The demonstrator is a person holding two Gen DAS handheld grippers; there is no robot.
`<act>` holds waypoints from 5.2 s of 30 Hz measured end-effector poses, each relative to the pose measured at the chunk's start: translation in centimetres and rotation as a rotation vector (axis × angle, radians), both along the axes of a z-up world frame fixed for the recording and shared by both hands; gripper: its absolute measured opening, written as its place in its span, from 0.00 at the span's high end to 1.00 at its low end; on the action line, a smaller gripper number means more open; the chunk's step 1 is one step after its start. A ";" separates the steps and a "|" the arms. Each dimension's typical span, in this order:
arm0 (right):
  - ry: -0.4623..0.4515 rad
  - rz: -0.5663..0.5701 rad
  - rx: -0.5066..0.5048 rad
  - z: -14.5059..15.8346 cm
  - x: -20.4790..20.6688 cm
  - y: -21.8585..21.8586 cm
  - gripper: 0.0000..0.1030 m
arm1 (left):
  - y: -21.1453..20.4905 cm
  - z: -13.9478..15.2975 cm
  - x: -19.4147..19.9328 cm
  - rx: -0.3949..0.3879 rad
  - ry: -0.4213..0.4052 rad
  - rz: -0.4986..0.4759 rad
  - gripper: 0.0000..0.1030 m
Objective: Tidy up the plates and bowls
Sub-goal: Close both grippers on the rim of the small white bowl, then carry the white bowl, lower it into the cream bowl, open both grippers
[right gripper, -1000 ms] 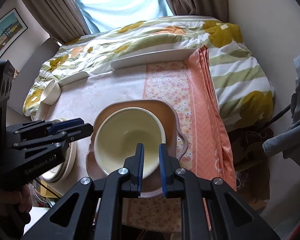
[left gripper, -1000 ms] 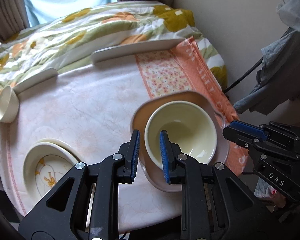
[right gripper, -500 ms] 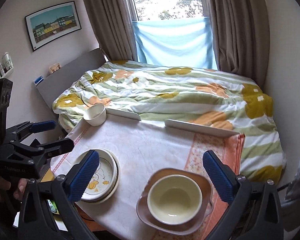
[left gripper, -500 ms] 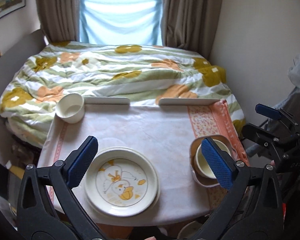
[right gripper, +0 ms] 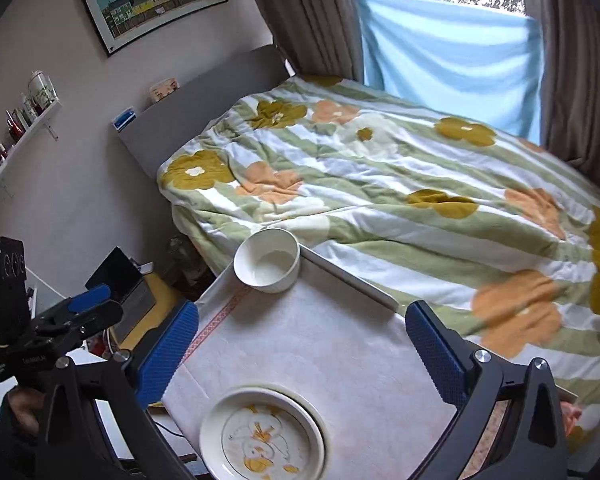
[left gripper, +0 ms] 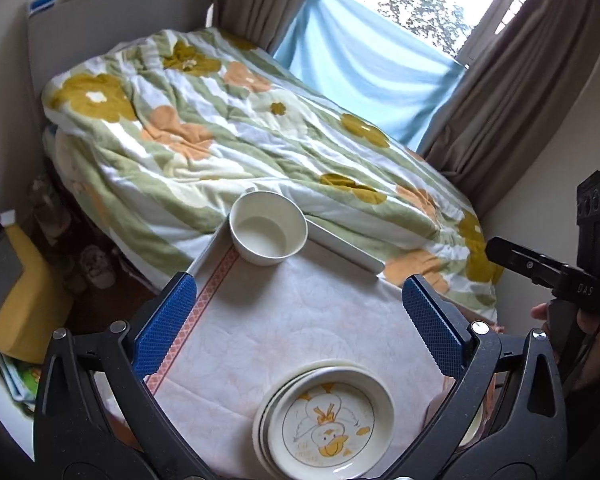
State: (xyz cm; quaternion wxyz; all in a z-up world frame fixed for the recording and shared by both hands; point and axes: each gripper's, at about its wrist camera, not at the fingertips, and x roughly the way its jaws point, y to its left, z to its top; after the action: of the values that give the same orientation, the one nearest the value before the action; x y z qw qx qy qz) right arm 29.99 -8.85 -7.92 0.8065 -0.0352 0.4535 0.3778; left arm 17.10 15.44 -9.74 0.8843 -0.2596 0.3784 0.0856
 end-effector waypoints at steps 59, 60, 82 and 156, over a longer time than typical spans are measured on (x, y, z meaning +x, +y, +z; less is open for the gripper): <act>0.232 -0.143 0.124 -7.2 -1.3 -3.0 0.82 | -9.3 -3.0 3.5 0.001 0.039 -0.167 0.84; 0.223 -0.158 0.129 -6.6 -2.2 -4.3 0.82 | -10.6 -2.6 2.8 -0.001 0.031 -0.180 0.84; 0.262 -0.556 0.063 -9.0 -14.8 -27.5 0.82 | -34.0 -6.7 -2.3 -0.058 0.180 -0.570 0.84; -0.058 -0.519 -0.115 -4.5 -21.5 -31.0 0.00 | -32.4 -0.5 -5.6 0.467 -0.039 -0.681 0.00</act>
State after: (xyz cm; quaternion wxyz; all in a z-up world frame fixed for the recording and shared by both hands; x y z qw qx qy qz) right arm 8.51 -39.85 -12.45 0.8857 0.0254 0.4448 0.1308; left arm 11.52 -16.99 -10.22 0.9043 0.0865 0.3964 -0.1332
